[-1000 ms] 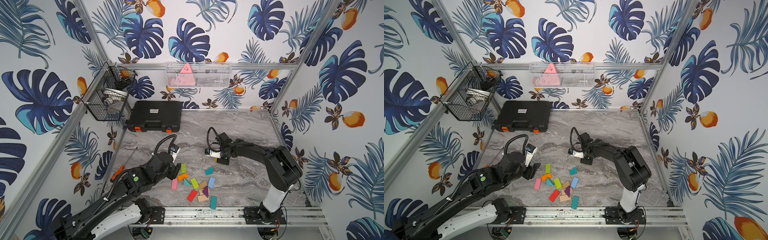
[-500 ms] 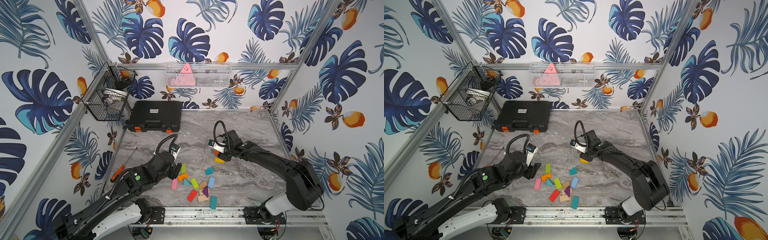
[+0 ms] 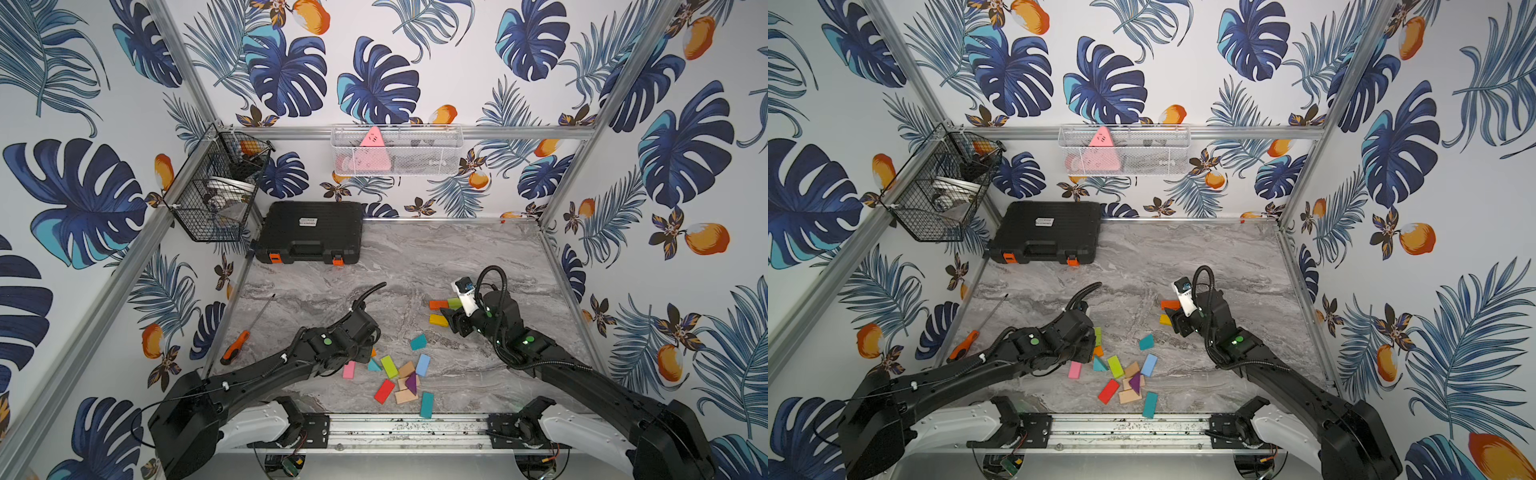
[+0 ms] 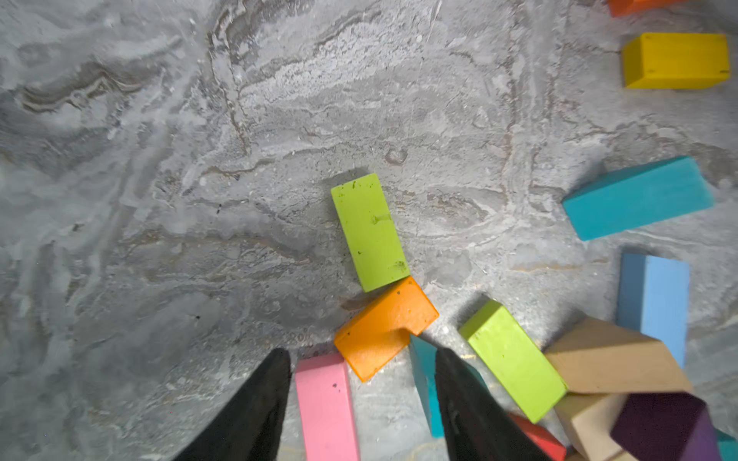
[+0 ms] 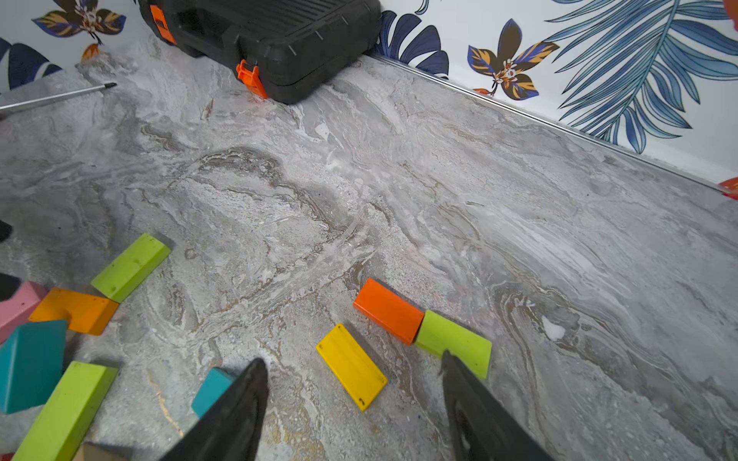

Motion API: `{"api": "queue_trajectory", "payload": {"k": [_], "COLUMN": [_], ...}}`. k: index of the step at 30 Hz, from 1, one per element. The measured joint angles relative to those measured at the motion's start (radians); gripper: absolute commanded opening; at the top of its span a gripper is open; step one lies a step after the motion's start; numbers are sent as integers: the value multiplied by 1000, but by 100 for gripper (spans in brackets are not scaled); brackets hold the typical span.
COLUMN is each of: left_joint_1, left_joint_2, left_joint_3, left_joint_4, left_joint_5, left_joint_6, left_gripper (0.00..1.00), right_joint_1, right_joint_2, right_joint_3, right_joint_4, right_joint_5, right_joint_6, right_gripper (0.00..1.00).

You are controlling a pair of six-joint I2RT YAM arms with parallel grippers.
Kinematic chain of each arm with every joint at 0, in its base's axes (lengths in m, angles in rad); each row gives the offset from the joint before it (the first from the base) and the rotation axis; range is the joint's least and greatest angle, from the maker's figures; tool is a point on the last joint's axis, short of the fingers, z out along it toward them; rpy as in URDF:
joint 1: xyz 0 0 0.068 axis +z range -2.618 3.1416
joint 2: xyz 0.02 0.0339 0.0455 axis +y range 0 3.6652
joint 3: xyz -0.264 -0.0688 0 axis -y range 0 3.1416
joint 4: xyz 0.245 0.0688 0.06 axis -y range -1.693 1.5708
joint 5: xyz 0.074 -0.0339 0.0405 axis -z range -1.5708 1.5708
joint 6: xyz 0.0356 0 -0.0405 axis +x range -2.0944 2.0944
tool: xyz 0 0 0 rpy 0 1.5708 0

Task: Assemble a piece of candy with building blocks
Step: Place the building block at the center of the board, then pick up the building block from the center of the board.

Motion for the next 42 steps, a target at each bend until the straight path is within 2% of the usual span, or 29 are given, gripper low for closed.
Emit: {"api": "queue_trajectory", "payload": {"k": [8,14,26,34,42], "left_joint_1": [6,10,14,15,16], "left_joint_2": [173,301,356,365,325], "left_joint_3": [8,63,44,66,138], "left_joint_4": [153,190,233,231,226], "left_joint_5": [10,-12,-52,-57,-47], "left_joint_6": [-44,-51,-73,-62,25], "left_gripper": [65,63,52,28,25], "right_joint_1": [0,0,0,0,0], "right_joint_2": [-11,-27,-12,-22,-90], "right_joint_3": [-32,-50,-48,-48,-113], "right_joint_4": [55,68,78,78,113], "right_joint_5": [16,16,12,12,32], "right_joint_6": [53,78,98,101,153], "right_gripper": [70,70,70,70,70]}}
